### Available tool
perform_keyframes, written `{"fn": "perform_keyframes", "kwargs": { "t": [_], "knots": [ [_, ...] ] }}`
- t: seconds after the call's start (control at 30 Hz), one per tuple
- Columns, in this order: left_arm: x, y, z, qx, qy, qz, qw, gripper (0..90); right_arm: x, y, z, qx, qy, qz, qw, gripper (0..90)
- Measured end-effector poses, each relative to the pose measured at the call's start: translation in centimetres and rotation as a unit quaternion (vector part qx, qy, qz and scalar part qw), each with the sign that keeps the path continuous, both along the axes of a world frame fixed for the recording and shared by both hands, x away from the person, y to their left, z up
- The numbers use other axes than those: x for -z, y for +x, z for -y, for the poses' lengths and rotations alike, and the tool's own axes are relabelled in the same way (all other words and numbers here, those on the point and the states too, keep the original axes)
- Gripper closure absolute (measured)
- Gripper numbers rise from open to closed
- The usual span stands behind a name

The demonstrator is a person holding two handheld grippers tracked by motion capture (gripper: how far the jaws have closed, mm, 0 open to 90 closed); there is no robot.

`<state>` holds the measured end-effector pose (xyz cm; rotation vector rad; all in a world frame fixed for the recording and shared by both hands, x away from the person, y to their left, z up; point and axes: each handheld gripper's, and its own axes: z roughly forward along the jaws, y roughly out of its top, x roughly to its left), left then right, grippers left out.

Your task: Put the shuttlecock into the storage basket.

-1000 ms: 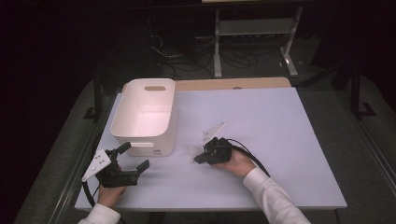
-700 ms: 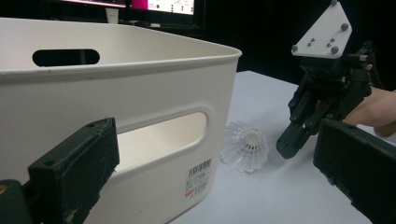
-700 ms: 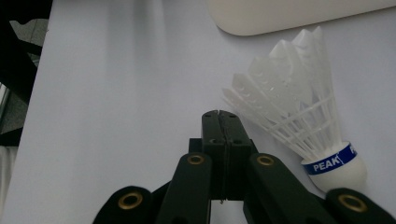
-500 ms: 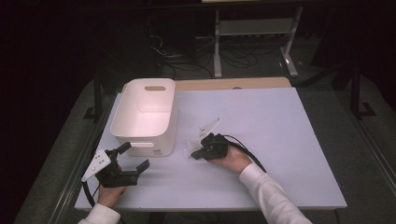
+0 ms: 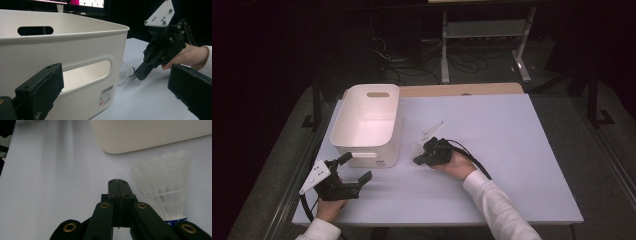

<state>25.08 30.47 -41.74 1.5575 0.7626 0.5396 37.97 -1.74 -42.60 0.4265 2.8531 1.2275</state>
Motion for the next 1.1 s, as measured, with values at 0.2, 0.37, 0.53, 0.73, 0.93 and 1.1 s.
{"fn": "perform_keyframes", "kwargs": {
  "t": [0.2, 0.37, 0.53, 0.73, 0.93, 1.1],
  "knots": [
    [0.0, 0.0, 0.0, 0.000, -0.002, 0.000, 1.0000, 0.0, 0.2, 0.6, -0.2, 0.009, 0.001, -0.008, 0.9999, 88.5],
    [0.0, 0.0, 0.0, 0.001, -0.001, 0.000, 1.0000, 0.0, 0.4, 0.8, 0.0, 0.014, 0.006, -0.005, 0.9999, 88.5],
    [0.0, 0.0, 0.0, 0.001, -0.002, 0.000, 1.0000, 0.0, -0.1, 0.8, 0.4, 0.030, 0.015, -0.008, 0.9994, 85.8],
    [0.0, 0.0, 0.0, 0.001, 0.000, 0.000, 1.0000, 0.0, -0.9, 1.1, 1.1, 0.052, 0.031, 0.004, 0.9982, 82.2],
    [0.0, 0.0, 0.1, 0.001, 0.000, 0.001, 1.0000, 0.0, -1.7, 1.2, 2.0, 0.070, 0.045, 0.010, 0.9965, 78.1],
    [0.0, 0.0, 0.1, 0.000, -0.001, 0.001, 1.0000, 0.0, -2.2, 1.3, 2.5, 0.085, 0.057, 0.002, 0.9947, 70.0]
  ]
}}
